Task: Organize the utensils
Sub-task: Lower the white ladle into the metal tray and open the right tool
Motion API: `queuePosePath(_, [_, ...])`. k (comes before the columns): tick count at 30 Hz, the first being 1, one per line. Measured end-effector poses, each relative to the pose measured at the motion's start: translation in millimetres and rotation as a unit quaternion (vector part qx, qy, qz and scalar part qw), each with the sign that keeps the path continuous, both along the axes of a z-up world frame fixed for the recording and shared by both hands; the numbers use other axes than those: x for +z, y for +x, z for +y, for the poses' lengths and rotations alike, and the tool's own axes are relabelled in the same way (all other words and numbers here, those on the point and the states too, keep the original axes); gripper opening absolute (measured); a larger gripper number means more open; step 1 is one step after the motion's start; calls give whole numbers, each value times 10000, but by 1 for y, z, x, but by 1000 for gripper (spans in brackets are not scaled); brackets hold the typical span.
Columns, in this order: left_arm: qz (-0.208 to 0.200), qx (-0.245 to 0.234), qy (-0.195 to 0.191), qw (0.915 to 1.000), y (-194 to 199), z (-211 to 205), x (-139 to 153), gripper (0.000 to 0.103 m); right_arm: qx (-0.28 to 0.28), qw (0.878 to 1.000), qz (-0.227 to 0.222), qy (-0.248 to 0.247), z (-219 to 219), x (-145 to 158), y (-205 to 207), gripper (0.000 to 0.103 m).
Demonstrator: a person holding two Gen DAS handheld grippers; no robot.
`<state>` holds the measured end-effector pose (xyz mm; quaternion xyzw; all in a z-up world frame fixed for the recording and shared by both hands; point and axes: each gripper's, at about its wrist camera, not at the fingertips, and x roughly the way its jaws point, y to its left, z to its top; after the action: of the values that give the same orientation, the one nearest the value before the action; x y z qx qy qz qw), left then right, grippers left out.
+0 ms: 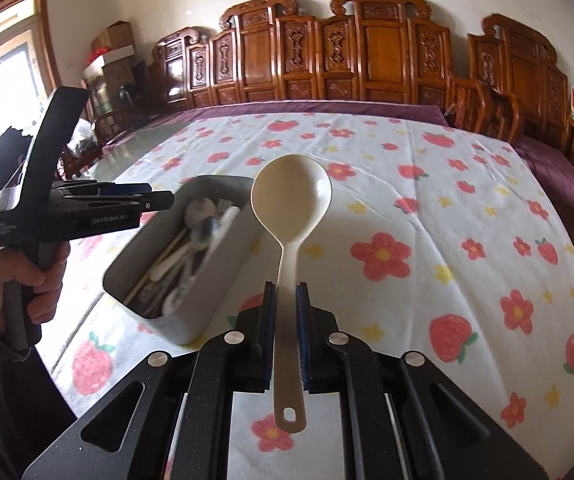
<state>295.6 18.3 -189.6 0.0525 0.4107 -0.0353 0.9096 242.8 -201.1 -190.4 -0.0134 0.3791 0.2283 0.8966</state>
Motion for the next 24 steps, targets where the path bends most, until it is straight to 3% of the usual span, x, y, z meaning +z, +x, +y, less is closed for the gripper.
queuePosePath(9, [-426,96,-138,9990,-34,31,24,52,281,9993,125,192,42,12,7,12])
queuePosePath(16, [-736,261,-253,9966,-39,58,34,83,383,9986,294,219,69,10,24,12])
queuePosePath(24, [-683,455,-459,9956,-36,90,20,85,430,9961,691,337,100,-3,48,12])
